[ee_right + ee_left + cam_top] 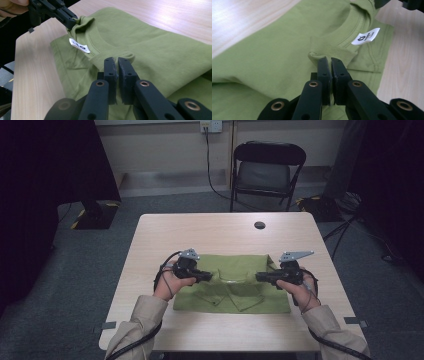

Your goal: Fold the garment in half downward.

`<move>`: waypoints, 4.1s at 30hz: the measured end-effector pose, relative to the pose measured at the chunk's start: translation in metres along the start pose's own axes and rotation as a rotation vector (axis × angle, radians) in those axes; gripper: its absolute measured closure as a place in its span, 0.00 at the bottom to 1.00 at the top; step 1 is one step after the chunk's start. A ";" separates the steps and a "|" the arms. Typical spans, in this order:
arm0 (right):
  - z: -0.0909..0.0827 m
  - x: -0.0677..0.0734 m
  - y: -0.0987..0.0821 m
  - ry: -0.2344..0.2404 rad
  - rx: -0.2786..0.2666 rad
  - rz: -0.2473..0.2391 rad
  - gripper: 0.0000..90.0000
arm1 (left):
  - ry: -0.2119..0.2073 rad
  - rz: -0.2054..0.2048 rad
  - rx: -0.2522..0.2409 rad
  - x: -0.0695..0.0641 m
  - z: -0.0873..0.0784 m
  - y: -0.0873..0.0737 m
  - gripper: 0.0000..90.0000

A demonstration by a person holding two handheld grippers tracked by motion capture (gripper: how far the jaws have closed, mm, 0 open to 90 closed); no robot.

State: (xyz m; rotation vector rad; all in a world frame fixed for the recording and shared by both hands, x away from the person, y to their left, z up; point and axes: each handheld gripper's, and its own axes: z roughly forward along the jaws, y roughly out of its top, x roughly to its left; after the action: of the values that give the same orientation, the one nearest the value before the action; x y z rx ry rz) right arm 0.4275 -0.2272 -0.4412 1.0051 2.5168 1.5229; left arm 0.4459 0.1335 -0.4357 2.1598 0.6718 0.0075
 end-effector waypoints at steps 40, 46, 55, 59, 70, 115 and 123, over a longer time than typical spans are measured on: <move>0.018 0.000 -0.052 -0.044 0.078 -0.041 0.85 | -0.032 -0.032 0.014 -0.001 0.020 -0.051 0.92; 0.017 -0.001 -0.055 -0.049 0.077 -0.042 0.80 | -0.033 -0.020 0.020 -0.002 0.019 -0.052 0.89; 0.013 -0.003 -0.057 -0.072 0.086 -0.049 0.64 | -0.018 -0.012 0.031 -0.002 0.016 -0.055 0.79; 0.010 -0.004 -0.059 -0.081 0.106 -0.059 0.51 | -0.004 0.019 0.031 -0.003 0.013 -0.056 0.65; 0.002 -0.006 -0.064 -0.127 0.122 -0.064 0.14 | 0.057 0.181 0.070 -0.012 0.004 -0.067 0.16; -0.023 -0.006 -0.074 -0.153 0.165 -0.223 0.01 | 0.101 0.167 0.048 -0.025 -0.010 -0.089 0.03; -0.010 0.004 -0.050 -0.182 0.117 -0.250 0.01 | 0.097 0.166 -0.008 -0.025 0.004 -0.061 0.02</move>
State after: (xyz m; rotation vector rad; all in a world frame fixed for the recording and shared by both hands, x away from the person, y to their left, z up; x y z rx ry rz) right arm 0.3951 -0.2486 -0.4748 0.7644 2.5133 1.1749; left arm 0.3977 0.1490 -0.4773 2.2128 0.5449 0.2040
